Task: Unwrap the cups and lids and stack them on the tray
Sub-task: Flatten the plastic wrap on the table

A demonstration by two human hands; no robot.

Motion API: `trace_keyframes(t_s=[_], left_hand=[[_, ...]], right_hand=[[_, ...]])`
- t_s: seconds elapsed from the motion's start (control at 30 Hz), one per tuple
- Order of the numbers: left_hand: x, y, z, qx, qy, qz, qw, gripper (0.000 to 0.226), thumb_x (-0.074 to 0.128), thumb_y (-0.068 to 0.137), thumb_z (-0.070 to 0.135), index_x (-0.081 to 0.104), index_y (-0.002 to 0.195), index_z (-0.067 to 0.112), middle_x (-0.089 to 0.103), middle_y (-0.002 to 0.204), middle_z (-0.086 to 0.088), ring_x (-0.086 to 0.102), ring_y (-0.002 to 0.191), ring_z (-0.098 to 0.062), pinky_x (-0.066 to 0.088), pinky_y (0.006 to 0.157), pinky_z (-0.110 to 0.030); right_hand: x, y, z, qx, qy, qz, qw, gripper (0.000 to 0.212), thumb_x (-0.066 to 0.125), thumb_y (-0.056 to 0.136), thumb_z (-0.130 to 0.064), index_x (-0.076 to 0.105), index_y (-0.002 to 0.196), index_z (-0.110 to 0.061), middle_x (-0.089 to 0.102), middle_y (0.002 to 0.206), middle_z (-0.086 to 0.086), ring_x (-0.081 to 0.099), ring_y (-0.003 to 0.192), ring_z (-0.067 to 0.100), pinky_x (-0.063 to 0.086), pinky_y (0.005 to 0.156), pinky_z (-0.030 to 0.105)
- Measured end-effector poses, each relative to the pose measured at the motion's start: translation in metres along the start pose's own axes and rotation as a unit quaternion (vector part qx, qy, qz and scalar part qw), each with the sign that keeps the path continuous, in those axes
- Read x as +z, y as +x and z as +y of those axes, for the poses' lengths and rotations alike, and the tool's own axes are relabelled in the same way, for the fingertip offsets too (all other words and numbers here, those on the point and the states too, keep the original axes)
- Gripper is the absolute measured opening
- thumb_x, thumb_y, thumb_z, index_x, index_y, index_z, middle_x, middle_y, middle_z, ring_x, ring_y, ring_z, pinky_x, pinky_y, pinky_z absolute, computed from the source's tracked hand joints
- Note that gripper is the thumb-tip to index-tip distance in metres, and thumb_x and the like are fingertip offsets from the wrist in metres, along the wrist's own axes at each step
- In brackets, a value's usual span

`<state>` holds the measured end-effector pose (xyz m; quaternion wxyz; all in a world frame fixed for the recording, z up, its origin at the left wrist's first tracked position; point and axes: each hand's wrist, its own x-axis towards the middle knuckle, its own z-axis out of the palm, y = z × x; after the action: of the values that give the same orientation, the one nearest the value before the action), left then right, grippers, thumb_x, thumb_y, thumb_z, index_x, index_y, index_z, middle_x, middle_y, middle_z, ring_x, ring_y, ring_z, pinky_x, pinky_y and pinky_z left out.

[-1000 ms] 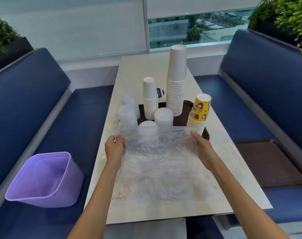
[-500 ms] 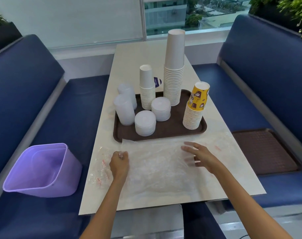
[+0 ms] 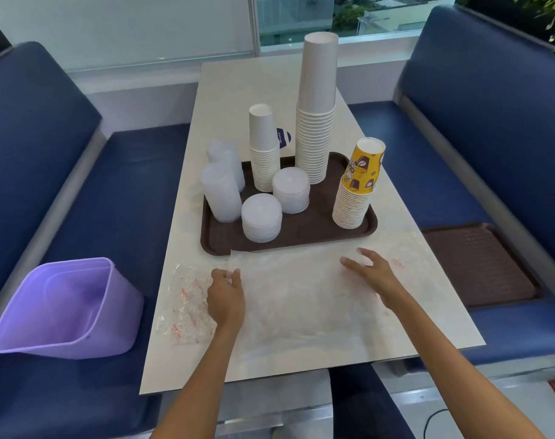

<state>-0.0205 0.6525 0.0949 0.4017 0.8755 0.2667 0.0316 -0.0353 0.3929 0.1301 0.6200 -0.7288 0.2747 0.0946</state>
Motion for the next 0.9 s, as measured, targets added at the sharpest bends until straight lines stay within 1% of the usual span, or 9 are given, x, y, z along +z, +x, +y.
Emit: trace_keyframes(t_s=[0.07, 0.17, 0.27, 0.37, 0.47, 0.6, 0.67, 0.8, 0.9], left_hand=[[0.0, 0.001, 0.0, -0.024, -0.031, -0.012, 0.999, 0.034, 0.051, 0.096, 0.035, 0.049, 0.113, 0.006, 0.066, 0.105, -0.016, 0.063, 0.092, -0.033, 0.047, 0.076, -0.036], [-0.011, 0.0, -0.006, -0.055, -0.076, -0.076, 0.993, 0.048, 0.056, 0.093, 0.039, 0.042, 0.128, 0.009, 0.061, 0.107, -0.013, 0.061, 0.099, -0.033, 0.046, 0.086, -0.037], [-0.027, -0.01, -0.016, -0.027, -0.115, -0.147, 0.982, 0.048, 0.061, 0.091, 0.031, 0.036, 0.131, 0.019, 0.059, 0.095, -0.012, 0.06, 0.09, -0.028, 0.044, 0.077, -0.03], [-0.033, -0.026, -0.024, 0.021, -0.137, -0.157, 0.978, 0.045, 0.064, 0.089, 0.016, 0.036, 0.123, 0.029, 0.055, 0.087, -0.005, 0.057, 0.079, -0.018, 0.042, 0.065, -0.021], [-0.03, -0.037, -0.03, 0.038, -0.154, -0.141, 0.977, 0.038, 0.061, 0.089, 0.006, 0.043, 0.117, 0.026, 0.054, 0.089, -0.005, 0.054, 0.072, -0.015, 0.044, 0.064, -0.02], [-0.024, -0.038, -0.036, 0.028, -0.154, -0.093, 0.983, 0.024, 0.054, 0.091, -0.003, 0.059, 0.098, 0.019, 0.059, 0.096, -0.002, 0.06, 0.085, -0.025, 0.049, 0.074, -0.03], [-0.021, -0.037, -0.036, 0.024, -0.149, -0.086, 0.985, 0.026, 0.052, 0.091, -0.006, 0.062, 0.094, 0.017, 0.062, 0.098, -0.001, 0.061, 0.09, -0.028, 0.05, 0.077, -0.032], [-0.014, -0.042, -0.036, 0.039, -0.138, -0.077, 0.987, 0.024, 0.048, 0.093, -0.003, 0.063, 0.099, 0.015, 0.061, 0.106, -0.002, 0.06, 0.1, -0.029, 0.051, 0.083, -0.035], [-0.013, -0.046, -0.033, 0.049, -0.127, -0.058, 0.989, 0.024, 0.046, 0.094, -0.004, 0.062, 0.107, 0.007, 0.058, 0.112, -0.003, 0.054, 0.103, -0.018, 0.04, 0.073, -0.012]], right_hand=[[0.003, -0.002, 0.01, 0.003, -0.025, 0.003, 1.0, 0.063, 0.073, 0.083, -0.02, 0.043, 0.138, -0.014, 0.051, 0.132, 0.011, 0.054, 0.106, 0.023, 0.044, 0.086, 0.029], [0.004, -0.001, 0.021, -0.001, -0.012, 0.014, 1.0, 0.06, 0.071, 0.081, -0.002, 0.045, 0.135, -0.01, 0.066, 0.101, 0.023, 0.063, 0.079, 0.023, 0.052, 0.072, 0.027], [0.005, 0.0, 0.02, -0.008, 0.028, 0.038, 0.999, 0.058, 0.071, 0.08, 0.002, 0.045, 0.132, -0.009, 0.066, 0.091, 0.018, 0.063, 0.068, 0.021, 0.054, 0.067, 0.03], [0.011, 0.001, 0.018, -0.002, 0.069, 0.047, 0.996, 0.058, 0.071, 0.08, 0.004, 0.046, 0.13, -0.009, 0.066, 0.082, 0.011, 0.062, 0.065, 0.022, 0.053, 0.064, 0.033], [0.013, 0.003, 0.019, -0.003, 0.089, 0.063, 0.994, 0.058, 0.07, 0.08, 0.005, 0.045, 0.131, -0.007, 0.068, 0.084, 0.012, 0.062, 0.065, 0.024, 0.054, 0.067, 0.036], [0.009, 0.003, 0.02, -0.01, 0.077, 0.071, 0.994, 0.055, 0.071, 0.084, -0.011, 0.045, 0.133, -0.011, 0.065, 0.111, 0.021, 0.066, 0.09, 0.031, 0.055, 0.086, 0.043], [0.004, -0.002, 0.018, -0.025, 0.002, 0.096, 0.995, 0.052, 0.068, 0.088, -0.026, 0.047, 0.134, -0.013, 0.061, 0.121, 0.017, 0.061, 0.106, 0.03, 0.05, 0.095, 0.041], [-0.007, -0.023, 0.029, -0.075, -0.131, 0.157, 0.976, 0.043, 0.06, 0.09, -0.042, 0.06, 0.117, -0.008, 0.065, 0.103, 0.009, 0.057, 0.091, 0.019, 0.043, 0.083, 0.03], [-0.014, -0.038, 0.046, -0.063, -0.157, 0.17, 0.971, 0.04, 0.059, 0.089, -0.047, 0.063, 0.097, -0.008, 0.062, 0.086, 0.003, 0.055, 0.083, 0.019, 0.04, 0.075, 0.029]])
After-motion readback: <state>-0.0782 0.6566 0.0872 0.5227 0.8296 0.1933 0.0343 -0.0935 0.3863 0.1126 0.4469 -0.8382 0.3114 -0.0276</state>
